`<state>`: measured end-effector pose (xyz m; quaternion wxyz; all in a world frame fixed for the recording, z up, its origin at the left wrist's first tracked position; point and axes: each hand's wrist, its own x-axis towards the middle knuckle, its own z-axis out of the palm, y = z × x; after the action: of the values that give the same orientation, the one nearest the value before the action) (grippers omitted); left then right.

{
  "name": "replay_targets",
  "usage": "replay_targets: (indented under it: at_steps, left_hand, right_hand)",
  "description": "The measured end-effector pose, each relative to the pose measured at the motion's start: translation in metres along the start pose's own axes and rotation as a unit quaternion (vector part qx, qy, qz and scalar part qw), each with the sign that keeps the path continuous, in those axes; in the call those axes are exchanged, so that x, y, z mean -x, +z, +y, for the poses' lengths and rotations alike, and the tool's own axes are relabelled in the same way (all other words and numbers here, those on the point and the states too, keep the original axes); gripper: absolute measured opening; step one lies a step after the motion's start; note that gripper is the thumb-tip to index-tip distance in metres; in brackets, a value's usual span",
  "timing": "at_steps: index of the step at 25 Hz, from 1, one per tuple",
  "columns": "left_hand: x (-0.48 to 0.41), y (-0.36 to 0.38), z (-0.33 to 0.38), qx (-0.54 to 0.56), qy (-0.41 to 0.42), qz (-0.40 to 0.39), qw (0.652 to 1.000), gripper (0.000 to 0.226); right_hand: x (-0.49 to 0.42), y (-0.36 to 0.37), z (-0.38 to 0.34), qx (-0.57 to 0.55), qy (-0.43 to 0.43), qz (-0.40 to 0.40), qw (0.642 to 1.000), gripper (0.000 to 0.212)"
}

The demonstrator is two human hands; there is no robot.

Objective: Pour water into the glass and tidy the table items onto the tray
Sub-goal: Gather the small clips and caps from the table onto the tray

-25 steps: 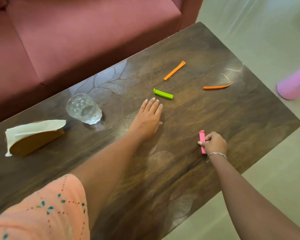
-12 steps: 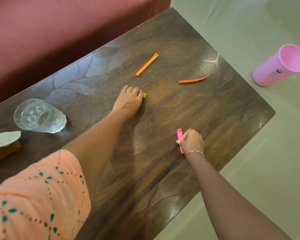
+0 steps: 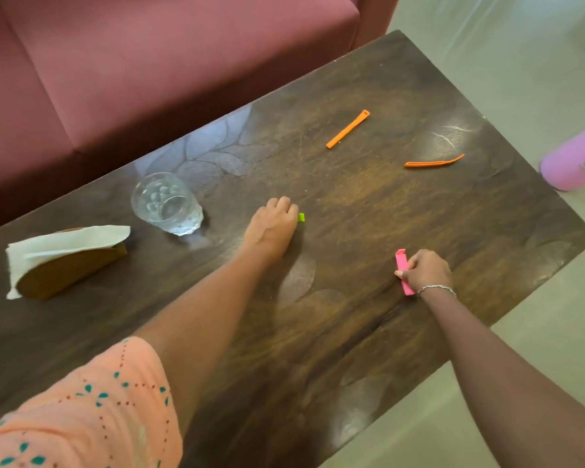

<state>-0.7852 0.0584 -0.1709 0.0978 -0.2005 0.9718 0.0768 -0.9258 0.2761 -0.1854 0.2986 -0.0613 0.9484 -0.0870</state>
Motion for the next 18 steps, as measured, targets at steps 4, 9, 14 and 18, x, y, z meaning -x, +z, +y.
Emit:
replay_targets:
  at_steps: [4, 9, 14, 18]
  left_hand:
    - [0.045, 0.003, -0.029, 0.001, 0.029, 0.098, 0.995, 0.016]
    - [0.114, 0.014, -0.066, 0.014, 0.033, 0.082, 0.996, 0.012]
    - [0.185, 0.011, -0.111, 0.039, 0.019, 0.118, 0.992, 0.028]
    - [0.26, 0.006, -0.157, 0.02, -0.034, 0.143, 0.989, 0.013]
  right_hand:
    - [0.029, 0.013, -0.024, -0.025, -0.056, 0.031, 0.998, 0.019]
    - [0.094, 0.047, -0.086, -0.032, -0.174, 0.03, 0.984, 0.015]
    - [0.154, 0.079, -0.137, -0.005, -0.252, 0.023, 0.967, 0.012]
    - [0.211, 0.118, -0.184, 0.011, -0.332, 0.006, 0.943, 0.013]
